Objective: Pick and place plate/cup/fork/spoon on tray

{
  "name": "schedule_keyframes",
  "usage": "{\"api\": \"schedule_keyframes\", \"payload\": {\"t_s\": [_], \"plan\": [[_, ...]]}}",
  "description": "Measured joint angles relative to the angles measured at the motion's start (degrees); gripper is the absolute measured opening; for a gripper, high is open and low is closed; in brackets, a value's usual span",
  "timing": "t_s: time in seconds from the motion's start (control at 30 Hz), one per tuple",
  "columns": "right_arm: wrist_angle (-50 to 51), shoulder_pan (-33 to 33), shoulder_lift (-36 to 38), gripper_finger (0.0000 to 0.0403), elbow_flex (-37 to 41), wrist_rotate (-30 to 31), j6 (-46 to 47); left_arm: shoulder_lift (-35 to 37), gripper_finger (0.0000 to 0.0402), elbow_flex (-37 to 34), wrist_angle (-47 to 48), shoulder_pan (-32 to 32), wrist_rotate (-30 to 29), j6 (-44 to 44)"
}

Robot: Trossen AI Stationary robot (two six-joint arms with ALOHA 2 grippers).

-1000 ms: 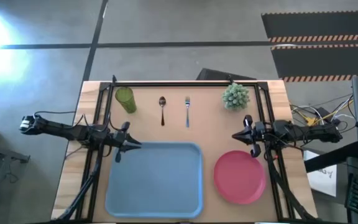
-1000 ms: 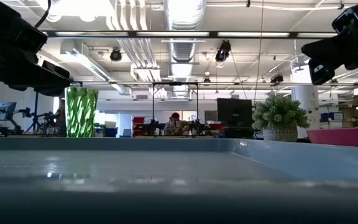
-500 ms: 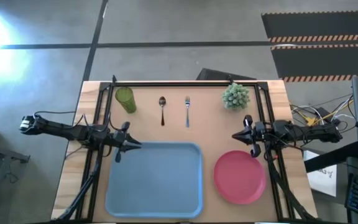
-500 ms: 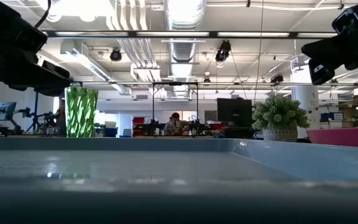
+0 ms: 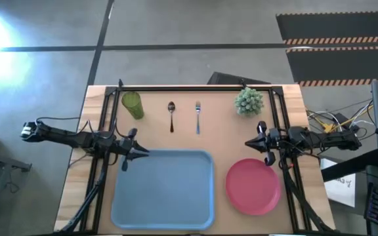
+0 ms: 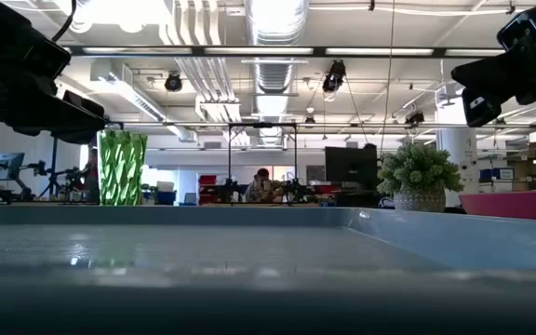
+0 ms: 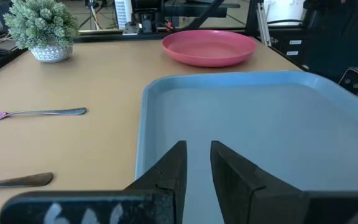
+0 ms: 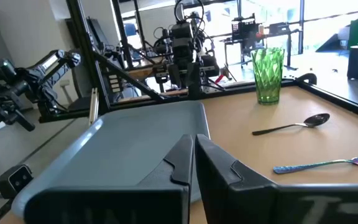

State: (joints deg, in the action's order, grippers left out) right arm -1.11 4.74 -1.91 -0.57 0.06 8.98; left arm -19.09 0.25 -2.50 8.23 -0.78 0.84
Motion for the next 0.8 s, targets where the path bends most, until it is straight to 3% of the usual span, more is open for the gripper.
{"api": "schedule_keyframes", "payload": {"t_s": [0.53,0.8], "plan": [[0.0,0.0,0.0,0.0009,0.0,0.0,0.7,0.0,0.0056,0.0,0.0,0.0,0.0,0.0],[-0.1,0.0,0.0,0.0009,0.0,0.0,15.2,0.0,0.0056,0.0,0.0,0.0,0.0,0.0]]}}
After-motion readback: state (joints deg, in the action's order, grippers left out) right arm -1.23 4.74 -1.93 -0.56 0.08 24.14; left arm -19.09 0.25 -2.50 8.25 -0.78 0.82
